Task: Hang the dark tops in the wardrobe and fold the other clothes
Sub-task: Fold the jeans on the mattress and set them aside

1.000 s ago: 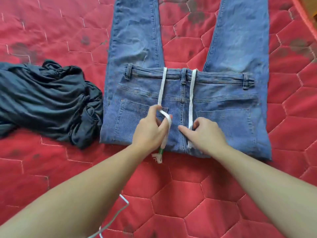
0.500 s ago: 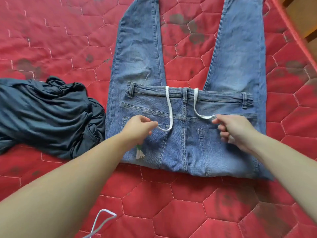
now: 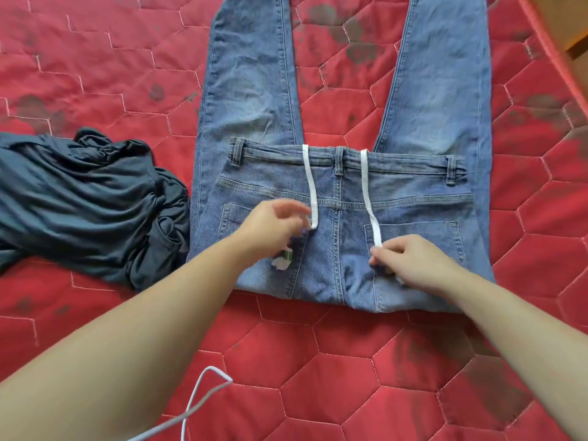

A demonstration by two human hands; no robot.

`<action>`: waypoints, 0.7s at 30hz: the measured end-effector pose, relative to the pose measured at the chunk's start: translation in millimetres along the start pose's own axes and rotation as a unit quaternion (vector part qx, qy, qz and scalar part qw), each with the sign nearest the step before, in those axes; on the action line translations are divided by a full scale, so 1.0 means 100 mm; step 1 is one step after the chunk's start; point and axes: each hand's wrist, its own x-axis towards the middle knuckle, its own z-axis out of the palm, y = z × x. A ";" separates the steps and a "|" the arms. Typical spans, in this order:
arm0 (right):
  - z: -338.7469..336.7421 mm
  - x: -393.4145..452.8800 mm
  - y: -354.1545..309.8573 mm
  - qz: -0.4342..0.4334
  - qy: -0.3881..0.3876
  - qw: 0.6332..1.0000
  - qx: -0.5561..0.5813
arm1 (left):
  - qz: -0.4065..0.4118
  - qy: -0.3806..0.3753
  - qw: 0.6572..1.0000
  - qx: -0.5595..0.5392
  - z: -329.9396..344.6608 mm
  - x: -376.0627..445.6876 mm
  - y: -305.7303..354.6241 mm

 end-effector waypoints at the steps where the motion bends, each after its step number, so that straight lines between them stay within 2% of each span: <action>1: 0.02 -0.02 0.03 -0.021 0.056 0.994 -0.093 | 0.032 0.022 0.987 0.153 0.03 0.00 -0.08; 2: 0.06 -0.04 0.04 -0.033 0.096 0.981 -0.167 | 0.065 0.036 0.959 0.275 0.07 -0.03 -0.18; 4: 0.16 -0.12 0.06 -0.057 0.138 0.952 -0.267 | 0.110 0.081 0.888 0.439 0.09 -0.12 -0.34; 6: 0.25 -0.20 0.10 -0.088 0.175 0.916 -0.351 | 0.139 0.122 0.827 0.530 0.10 -0.24 -0.47; 7: 0.29 -0.25 0.14 -0.106 0.196 0.903 -0.368 | 0.148 0.126 0.808 0.556 0.10 -0.30 -0.52; 8: 0.32 -0.30 0.17 -0.130 0.215 0.899 -0.360 | 0.156 0.124 0.799 0.567 0.12 -0.35 -0.56; 10: 0.45 -0.41 0.27 -0.198 0.229 0.890 -0.342 | 0.172 0.095 0.807 0.557 0.21 -0.43 -0.63; 12: 0.56 -0.49 0.38 -0.229 0.190 0.873 -0.387 | 0.176 0.044 0.804 0.566 0.31 -0.46 -0.67; 14: 0.61 -0.49 0.46 -0.190 0.157 0.875 -0.416 | 0.146 0.015 0.799 0.583 0.37 -0.44 -0.71; 17: 0.61 -0.42 0.47 -0.117 0.163 0.886 -0.418 | 0.127 0.051 0.789 0.599 0.38 -0.38 -0.76; 21: 0.56 -0.32 0.41 -0.129 0.177 0.887 -0.406 | 0.151 0.064 0.788 0.594 0.39 -0.33 -0.72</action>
